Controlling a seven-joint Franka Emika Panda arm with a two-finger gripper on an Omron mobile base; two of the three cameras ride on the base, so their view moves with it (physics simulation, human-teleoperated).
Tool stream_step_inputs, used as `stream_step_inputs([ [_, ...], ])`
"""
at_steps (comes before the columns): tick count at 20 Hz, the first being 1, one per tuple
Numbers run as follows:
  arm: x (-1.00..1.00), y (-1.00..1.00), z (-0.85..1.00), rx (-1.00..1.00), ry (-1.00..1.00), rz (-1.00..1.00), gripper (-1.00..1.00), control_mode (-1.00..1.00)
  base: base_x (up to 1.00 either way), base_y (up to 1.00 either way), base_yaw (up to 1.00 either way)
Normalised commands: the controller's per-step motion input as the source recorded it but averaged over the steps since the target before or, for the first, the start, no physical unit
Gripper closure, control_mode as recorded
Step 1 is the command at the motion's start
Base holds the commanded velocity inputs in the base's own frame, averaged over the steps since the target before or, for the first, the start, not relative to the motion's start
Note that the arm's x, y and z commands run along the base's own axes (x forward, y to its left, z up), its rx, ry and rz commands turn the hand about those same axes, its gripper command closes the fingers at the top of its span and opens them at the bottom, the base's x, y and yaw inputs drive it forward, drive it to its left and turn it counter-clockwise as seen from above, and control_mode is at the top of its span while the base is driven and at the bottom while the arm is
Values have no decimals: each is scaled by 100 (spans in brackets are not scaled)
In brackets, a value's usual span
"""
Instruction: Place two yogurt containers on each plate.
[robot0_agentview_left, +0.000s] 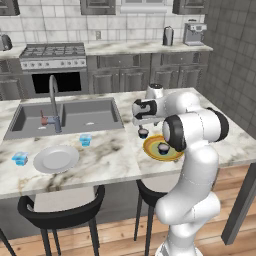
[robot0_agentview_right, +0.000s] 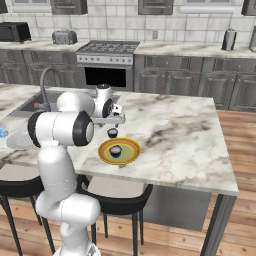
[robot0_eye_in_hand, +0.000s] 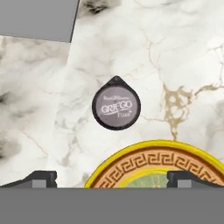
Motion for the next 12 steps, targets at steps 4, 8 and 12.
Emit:
stream_step_inputs([
  [4,40,1,-29,0,0,10,-100,-100,0,0,0],
  [8,34,0,-27,0,0,8,-100,-100,0,0,0],
  [12,28,0,-33,0,1,3,-100,-100,0,0,0],
])
